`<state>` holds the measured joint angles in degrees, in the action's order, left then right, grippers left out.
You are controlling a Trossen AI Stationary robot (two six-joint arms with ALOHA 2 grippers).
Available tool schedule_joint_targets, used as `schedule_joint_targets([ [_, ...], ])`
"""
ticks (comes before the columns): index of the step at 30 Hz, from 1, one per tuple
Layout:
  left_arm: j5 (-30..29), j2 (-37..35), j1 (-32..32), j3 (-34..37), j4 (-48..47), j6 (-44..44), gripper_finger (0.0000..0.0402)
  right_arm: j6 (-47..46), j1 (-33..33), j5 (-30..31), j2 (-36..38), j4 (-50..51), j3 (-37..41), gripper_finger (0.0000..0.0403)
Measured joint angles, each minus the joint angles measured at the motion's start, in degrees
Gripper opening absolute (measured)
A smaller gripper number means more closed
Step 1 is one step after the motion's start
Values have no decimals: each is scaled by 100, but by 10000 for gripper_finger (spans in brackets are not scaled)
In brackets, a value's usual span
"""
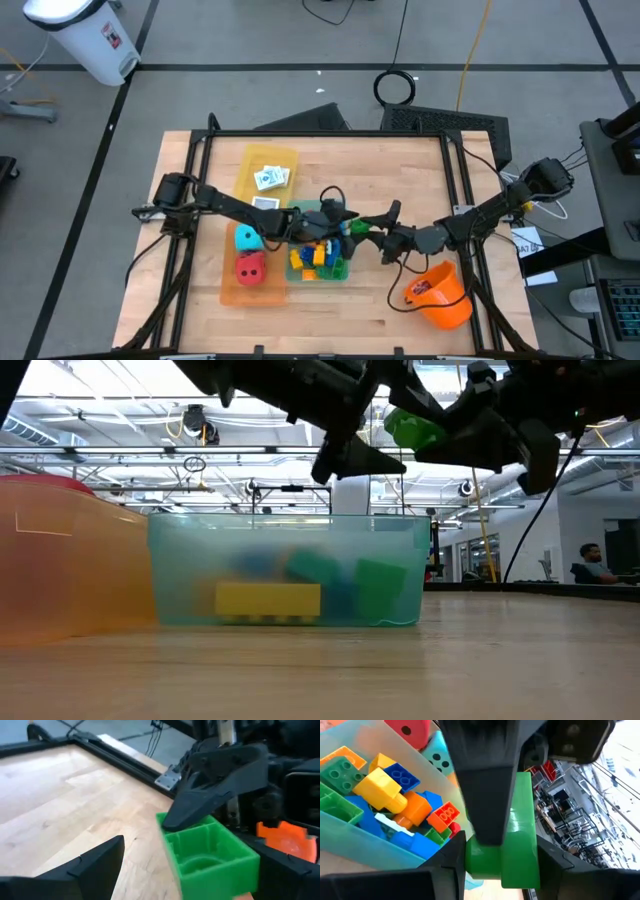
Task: Pick & Place Toys
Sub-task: Put the green game piece into the green bin
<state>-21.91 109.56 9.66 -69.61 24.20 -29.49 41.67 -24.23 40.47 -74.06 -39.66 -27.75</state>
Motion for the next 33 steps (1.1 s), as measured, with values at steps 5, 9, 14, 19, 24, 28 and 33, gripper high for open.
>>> schedule_joint_targets([
  [5,742,0,-141,-26,1,-24,307,-27,-94,-11,0,1,0,131],
  [9,685,0,-137,-28,64,8,184,-203,-117,-15,0,-7,0,140],
  [14,565,-10,-65,-26,42,283,144,-1139,-154,-7,4,21,-4,170],
  [19,126,-519,39,363,-346,273,144,-1582,-434,334,152,354,6,197],
  [24,-51,-1424,206,1464,-443,208,144,-1200,-917,1302,577,278,-2,207],
  [28,533,-1573,247,2319,-245,30,144,-1119,-1108,1488,989,267,0,204],
  [33,688,-1220,112,2712,572,-362,144,-1591,-1112,1514,1300,332,0,199],
])
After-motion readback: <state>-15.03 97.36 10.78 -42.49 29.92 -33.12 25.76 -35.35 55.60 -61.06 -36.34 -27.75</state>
